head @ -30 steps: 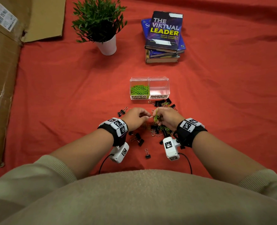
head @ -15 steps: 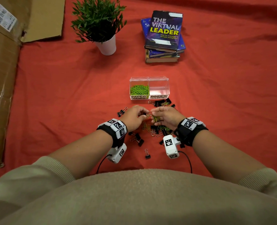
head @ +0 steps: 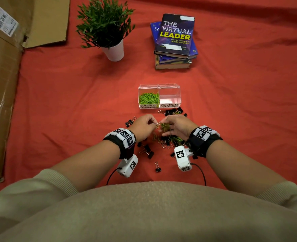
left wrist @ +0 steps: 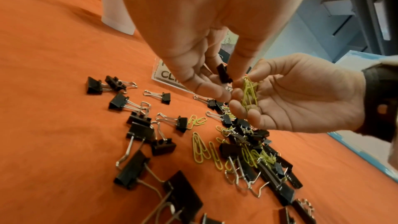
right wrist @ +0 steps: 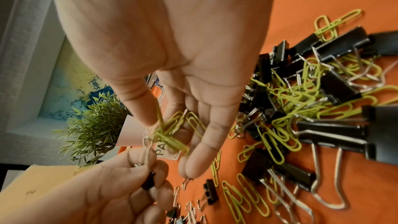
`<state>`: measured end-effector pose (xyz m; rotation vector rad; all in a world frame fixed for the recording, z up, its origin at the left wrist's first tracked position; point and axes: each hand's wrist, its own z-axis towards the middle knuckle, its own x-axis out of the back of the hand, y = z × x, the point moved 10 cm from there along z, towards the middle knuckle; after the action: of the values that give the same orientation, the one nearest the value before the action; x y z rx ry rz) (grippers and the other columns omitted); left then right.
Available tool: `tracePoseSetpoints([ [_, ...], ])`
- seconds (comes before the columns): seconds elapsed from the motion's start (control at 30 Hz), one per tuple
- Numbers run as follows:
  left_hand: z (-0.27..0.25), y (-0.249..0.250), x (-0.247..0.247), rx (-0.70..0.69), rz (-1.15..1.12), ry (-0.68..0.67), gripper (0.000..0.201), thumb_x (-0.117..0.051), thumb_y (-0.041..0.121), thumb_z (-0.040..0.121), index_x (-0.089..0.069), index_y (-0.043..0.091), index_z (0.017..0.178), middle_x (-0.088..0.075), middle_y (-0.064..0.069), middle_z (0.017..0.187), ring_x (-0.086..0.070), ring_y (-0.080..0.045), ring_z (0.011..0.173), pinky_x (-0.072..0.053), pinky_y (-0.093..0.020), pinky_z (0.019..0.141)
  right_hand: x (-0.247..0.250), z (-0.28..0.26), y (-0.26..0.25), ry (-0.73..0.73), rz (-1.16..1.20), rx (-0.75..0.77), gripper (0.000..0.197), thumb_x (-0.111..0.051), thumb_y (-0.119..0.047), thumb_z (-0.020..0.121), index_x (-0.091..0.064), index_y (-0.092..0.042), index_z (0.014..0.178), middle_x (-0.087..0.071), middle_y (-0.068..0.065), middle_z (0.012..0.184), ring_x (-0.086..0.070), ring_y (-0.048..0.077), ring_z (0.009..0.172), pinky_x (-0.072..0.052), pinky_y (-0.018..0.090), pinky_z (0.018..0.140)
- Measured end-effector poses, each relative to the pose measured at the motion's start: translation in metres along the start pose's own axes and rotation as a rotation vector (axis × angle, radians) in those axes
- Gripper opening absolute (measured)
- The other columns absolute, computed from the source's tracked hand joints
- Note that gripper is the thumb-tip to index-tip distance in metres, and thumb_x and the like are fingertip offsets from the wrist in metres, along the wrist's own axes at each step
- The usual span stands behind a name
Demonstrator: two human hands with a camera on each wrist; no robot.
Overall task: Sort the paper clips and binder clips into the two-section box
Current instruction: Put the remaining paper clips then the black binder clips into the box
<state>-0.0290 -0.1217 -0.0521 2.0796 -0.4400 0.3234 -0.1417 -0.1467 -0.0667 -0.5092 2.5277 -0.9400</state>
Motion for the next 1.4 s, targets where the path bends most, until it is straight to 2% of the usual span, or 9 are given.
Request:
tracePoseSetpoints([
  [0.13, 0.000, 0.000, 0.000, 0.024, -0.087, -0.003, 0.022, -0.047, 0.007, 0.088, -0.049, 0.023, 0.073, -0.060, -0.006, 0.066, -0.058, -0.025, 0.064, -0.042, -0.031, 0.053, -0.002, -0.002, 0.000, -0.005, 0.040, -0.005, 0.013, -0.045, -0.003, 0.089, -0.057, -0.005, 0.083, -0.062, 0.015, 0.080, -0.065, 0.027, 0.069, -0.053, 0.028, 0.053],
  [0.27, -0.002, 0.001, 0.001, 0.033, -0.086, -0.016, 0.023, -0.044, 0.006, 0.091, -0.047, 0.023, 0.076, -0.059, -0.001, 0.065, -0.059, -0.016, 0.051, -0.037, -0.022, 0.045, -0.005, -0.002, 0.002, -0.037, 0.030, -0.027, 0.015, -0.046, -0.012, 0.093, -0.060, -0.006, 0.094, -0.064, 0.014, 0.081, -0.062, 0.023, 0.068, -0.050, 0.027, 0.054],
  [0.37, -0.002, 0.003, 0.001, 0.036, -0.087, -0.017, 0.024, -0.041, 0.005, 0.092, -0.046, 0.022, 0.077, -0.059, -0.002, 0.063, -0.057, -0.015, 0.048, -0.037, -0.020, 0.043, -0.006, -0.002, 0.003, -0.052, -0.013, -0.041, 0.017, -0.052, -0.019, 0.094, -0.060, -0.005, 0.099, -0.063, 0.013, 0.079, -0.061, 0.022, 0.068, -0.050, 0.026, 0.055],
  [0.6, -0.004, 0.009, 0.004, -0.006, -0.009, -0.024, 0.022, -0.038, 0.002, 0.088, -0.049, 0.021, 0.084, -0.055, 0.000, 0.061, -0.050, -0.020, 0.051, -0.039, -0.026, 0.051, -0.010, 0.000, -0.002, -0.078, -0.145, -0.013, 0.008, -0.048, -0.003, 0.094, -0.055, -0.005, 0.092, -0.062, 0.014, 0.078, -0.060, 0.017, 0.059, -0.047, 0.021, 0.048],
  [0.77, -0.006, 0.015, 0.005, -0.057, 0.111, -0.011, 0.011, -0.046, 0.010, 0.087, -0.050, 0.021, 0.088, -0.060, 0.001, 0.069, -0.056, -0.024, 0.059, -0.048, -0.036, 0.056, -0.008, 0.006, -0.008, -0.030, -0.121, 0.050, 0.011, -0.046, 0.001, 0.095, -0.055, -0.004, 0.090, -0.061, 0.016, 0.080, -0.063, 0.015, 0.056, -0.050, 0.020, 0.049],
  [0.87, -0.007, 0.018, 0.006, -0.092, 0.197, 0.001, 0.008, -0.051, 0.015, 0.085, -0.047, 0.022, 0.086, -0.064, -0.010, 0.076, -0.061, -0.033, 0.065, -0.052, -0.042, 0.061, -0.006, 0.011, -0.008, 0.015, -0.088, 0.075, 0.009, -0.049, 0.002, 0.093, -0.056, -0.002, 0.088, -0.059, 0.018, 0.083, -0.066, 0.017, 0.057, -0.055, 0.021, 0.053],
  [1.0, -0.009, 0.023, 0.007, -0.139, 0.289, 0.010, 0.007, -0.051, 0.017, 0.086, -0.045, 0.019, 0.088, -0.060, -0.010, 0.071, -0.057, -0.030, 0.062, -0.048, -0.039, 0.059, -0.006, 0.011, -0.010, 0.040, -0.076, 0.099, 0.009, -0.053, 0.001, 0.091, -0.057, -0.004, 0.086, -0.060, 0.017, 0.082, -0.065, 0.020, 0.061, -0.056, 0.022, 0.054],
  [1.13, -0.009, 0.024, 0.006, -0.162, 0.350, 0.003, 0.009, -0.051, 0.018, 0.086, -0.043, 0.023, 0.088, -0.061, -0.011, 0.073, -0.055, -0.027, 0.061, -0.045, -0.037, 0.057, 0.002, 0.008, -0.017, 0.093, -0.107, 0.138, 0.010, -0.059, 0.001, 0.087, -0.060, -0.006, 0.080, -0.061, 0.007, 0.077, -0.060, 0.015, 0.063, -0.050, 0.021, 0.050],
  [1.4, -0.007, 0.023, 0.002, -0.144, 0.267, -0.027, 0.006, -0.045, 0.013, 0.088, -0.047, 0.018, 0.091, -0.068, -0.009, 0.082, -0.064, -0.027, 0.072, -0.053, -0.042, 0.066, -0.002, 0.004, -0.016, 0.036, 0.044, 0.077, 0.015, -0.050, 0.005, 0.085, -0.052, -0.006, 0.074, -0.057, 0.014, 0.077, -0.058, 0.025, 0.067, -0.051, 0.024, 0.049],
])
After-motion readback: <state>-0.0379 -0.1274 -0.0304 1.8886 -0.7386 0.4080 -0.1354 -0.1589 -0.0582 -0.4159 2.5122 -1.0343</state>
